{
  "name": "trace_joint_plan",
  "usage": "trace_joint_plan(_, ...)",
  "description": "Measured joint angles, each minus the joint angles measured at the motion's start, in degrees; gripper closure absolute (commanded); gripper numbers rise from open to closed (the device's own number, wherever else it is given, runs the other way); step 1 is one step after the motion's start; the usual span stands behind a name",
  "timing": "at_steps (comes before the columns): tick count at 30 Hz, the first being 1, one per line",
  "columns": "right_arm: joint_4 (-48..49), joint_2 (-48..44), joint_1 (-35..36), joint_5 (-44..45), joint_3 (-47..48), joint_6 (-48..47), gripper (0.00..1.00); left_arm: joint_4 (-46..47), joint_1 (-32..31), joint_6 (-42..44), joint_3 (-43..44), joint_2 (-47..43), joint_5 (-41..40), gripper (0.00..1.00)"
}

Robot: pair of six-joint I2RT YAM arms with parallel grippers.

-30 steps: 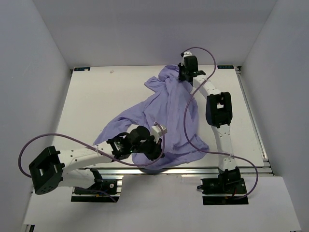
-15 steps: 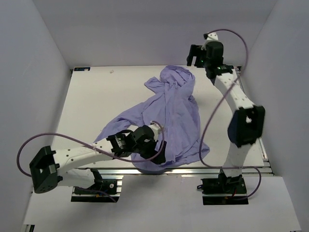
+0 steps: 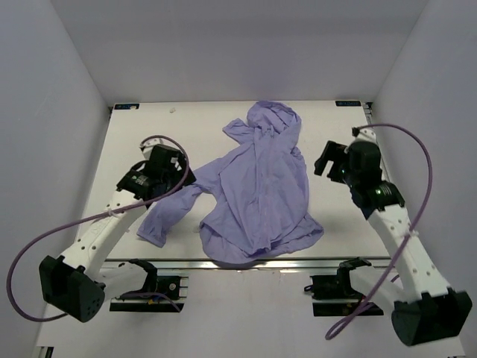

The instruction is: Zip up the jacket

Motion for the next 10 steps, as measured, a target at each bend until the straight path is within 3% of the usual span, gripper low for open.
trace_joint_plan(4,-3.82,-7.96,-0.02,3.82,-2.49,0.59,0.11,-1.38,6.45,0.55,3.34,-0.50,1.27,0.02)
trace_joint_plan(10,-7.43,-9.77,-0.02,7.63,-2.45,1.70,0.10,-1.99,12.02,1.81,5.05,0.48,3.52,0.02)
